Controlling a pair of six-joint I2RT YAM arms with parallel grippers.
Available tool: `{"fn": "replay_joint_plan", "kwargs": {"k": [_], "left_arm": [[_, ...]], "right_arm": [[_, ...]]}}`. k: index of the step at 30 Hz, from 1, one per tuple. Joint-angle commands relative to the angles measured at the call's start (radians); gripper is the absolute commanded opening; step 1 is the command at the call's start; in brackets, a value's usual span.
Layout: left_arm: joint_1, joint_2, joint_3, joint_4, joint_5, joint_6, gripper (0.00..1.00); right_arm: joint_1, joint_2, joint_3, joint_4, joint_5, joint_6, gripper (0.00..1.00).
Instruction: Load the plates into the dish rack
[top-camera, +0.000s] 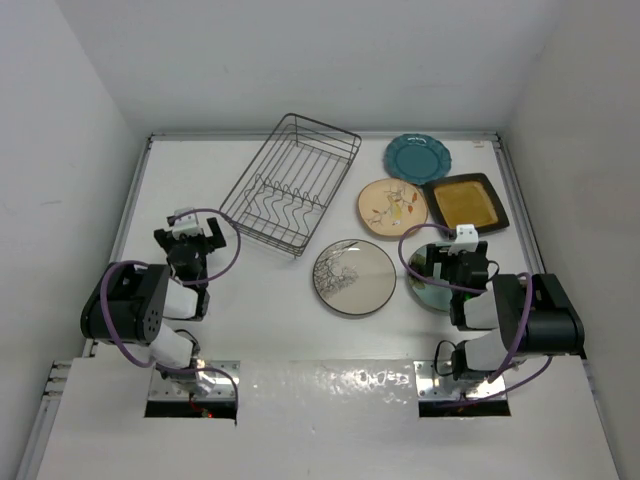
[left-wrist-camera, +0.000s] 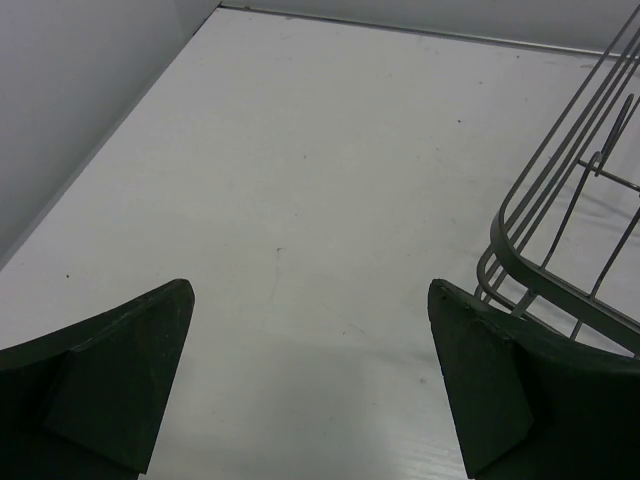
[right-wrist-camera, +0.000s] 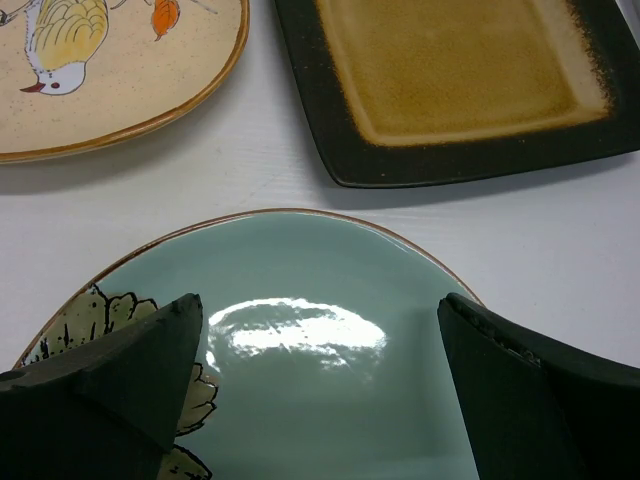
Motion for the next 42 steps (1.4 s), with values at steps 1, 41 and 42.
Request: {"fn": "replay_joint_plan", "kwargs": {"k": [1,41,42], "left_arm": [[-0.009,0.001,0.010,0.048,0.013,0.002,1.00],[-0.274,-0.332,1.053,-1.842,0.786,0.333,0.75],[-0.277,-0.329,1.044,-1.842,0.788,0.338,0.75]], "right_arm": [[0.007,-0.007,0.012,0.032,0.007,-0.006,0.99],[0.227,0.027,0.719,-1.262,-0.470,0.118,0.61],[0.227,0.056,0.730,-1.255,-0.481,0.115,0.60]]}}
